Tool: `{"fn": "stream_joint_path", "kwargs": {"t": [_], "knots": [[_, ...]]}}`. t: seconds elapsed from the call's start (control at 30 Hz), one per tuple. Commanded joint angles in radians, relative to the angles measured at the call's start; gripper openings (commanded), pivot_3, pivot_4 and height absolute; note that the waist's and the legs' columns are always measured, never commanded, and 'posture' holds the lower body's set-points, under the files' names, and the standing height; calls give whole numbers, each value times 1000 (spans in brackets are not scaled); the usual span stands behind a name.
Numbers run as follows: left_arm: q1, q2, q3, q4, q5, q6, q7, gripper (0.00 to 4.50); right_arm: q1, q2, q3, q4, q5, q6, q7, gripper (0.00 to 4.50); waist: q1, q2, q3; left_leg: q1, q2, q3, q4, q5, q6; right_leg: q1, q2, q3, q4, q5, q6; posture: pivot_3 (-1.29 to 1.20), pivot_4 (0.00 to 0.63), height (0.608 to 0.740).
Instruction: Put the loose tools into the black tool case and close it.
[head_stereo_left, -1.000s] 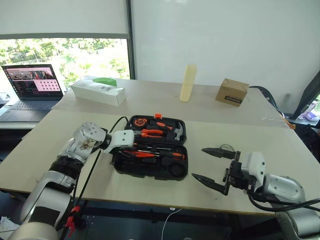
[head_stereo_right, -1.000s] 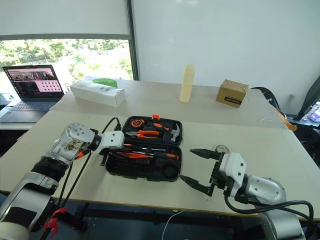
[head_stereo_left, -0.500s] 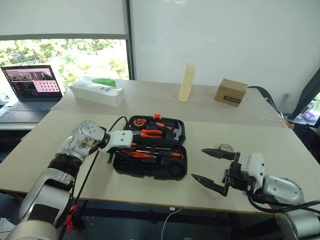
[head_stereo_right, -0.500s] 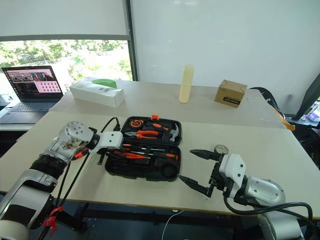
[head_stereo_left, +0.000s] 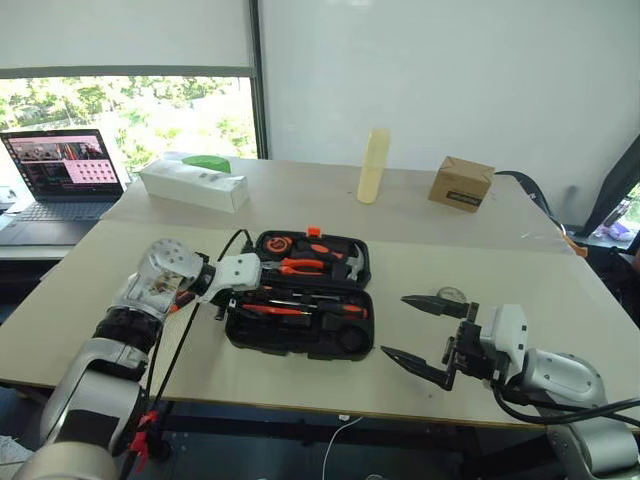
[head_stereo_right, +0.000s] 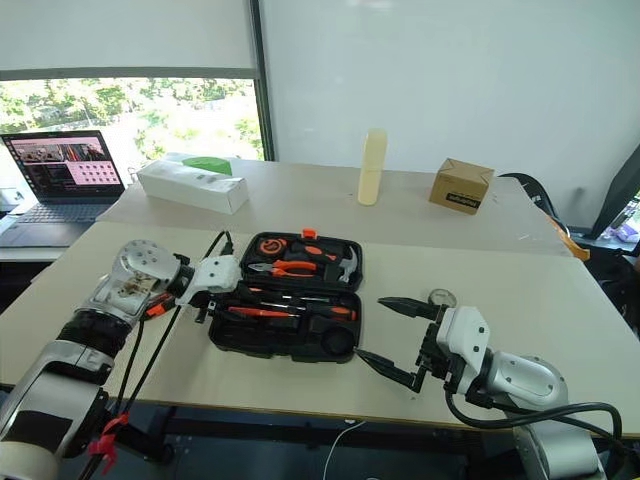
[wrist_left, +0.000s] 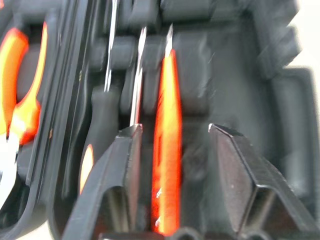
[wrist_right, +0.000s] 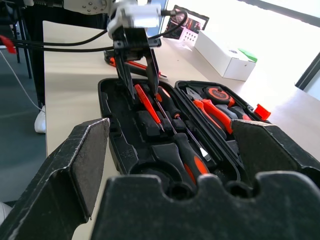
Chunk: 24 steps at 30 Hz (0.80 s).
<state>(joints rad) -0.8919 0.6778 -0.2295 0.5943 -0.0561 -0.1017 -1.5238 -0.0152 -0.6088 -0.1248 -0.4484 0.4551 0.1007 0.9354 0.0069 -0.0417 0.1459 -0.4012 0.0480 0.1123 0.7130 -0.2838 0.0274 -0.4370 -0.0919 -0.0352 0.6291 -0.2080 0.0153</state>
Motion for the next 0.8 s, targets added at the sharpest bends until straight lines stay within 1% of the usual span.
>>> {"fn": "stream_joint_path", "kwargs": {"t": [0.03, 0.07, 0.1, 0.23, 0.37, 0.5, 0.6, 0.73, 0.8], "knots": [[-15, 19, 36, -24, -19, 9, 11, 1952, -7, 0, -8, -12, 12, -24, -1, 4500, 2, 0, 0, 0, 0, 0, 0, 0, 0, 0, 0, 0, 0, 0, 0, 0, 150, 740], [-12, 22, 32, -23, -12, 20, 11, 1684, -9, 1, -6, -11, 11, -24, -2, 4500, 3, 0, 0, 0, 0, 0, 0, 0, 0, 0, 0, 0, 0, 0, 0, 0, 150, 740], [-8, 19, 30, -15, -4, 1, 24, 1535, -12, 2, -3, -9, 10, -24, -2, 4500, 4, 0, 0, 0, 0, 0, 0, 0, 0, 0, 0, 0, 0, 0, 0, 0, 150, 740], [-2, -9, 26, 13, 24, 16, 99, 105, -19, 4, 3, -3, 10, -24, -1, 4500, 4, 0, 0, 0, 0, 0, 0, 0, 0, 0, 0, 0, 0, 0, 0, 0, 150, 740], [-11, -38, 26, 36, 37, 58, 153, 47, -21, 2, 5, 0, 11, -25, 0, 4500, 5, 0, 0, 0, 0, 0, 1, 0, 0, 0, 0, 0, 0, 0, 0, 0, 150, 740], [22, -44, 0, 17, 48, 27, 124, 47, -20, 3, 7, -3, 12, -25, -2, 4500, 3, 0, 0, 0, 0, 0, 0, 0, 0, 0, 0, 0, 0, 0, 0, 0, 150, 740], [36, -42, -19, 8, 86, 83, 146, 47, -19, 5, 11, -6, 11, -25, -6, 4500, 2, 0, 0, 0, 0, 0, 0, 0, 0, 0, 0, 0, 0, 0, 0, 0, 150, 740], [47, -37, -37, 16, 114, 65, 156, 47, -16, 7, 13, -10, 11, -27, -10, 4500, 4, 0, 0, 1, 0, 0, 1, 0, 0, 1, 0, 0, 0, 0, 0, 0, 150, 740], [58, -41, -38, 4, 117, 100, 160, 47, -12, 8, 12, -12, 12, -28, -10, 4500, 4, 0, 0, 1, 0, 0, 1, 0, 1, 2, 0, 0, 0, 0, 0, 0, 150, 740]]}}
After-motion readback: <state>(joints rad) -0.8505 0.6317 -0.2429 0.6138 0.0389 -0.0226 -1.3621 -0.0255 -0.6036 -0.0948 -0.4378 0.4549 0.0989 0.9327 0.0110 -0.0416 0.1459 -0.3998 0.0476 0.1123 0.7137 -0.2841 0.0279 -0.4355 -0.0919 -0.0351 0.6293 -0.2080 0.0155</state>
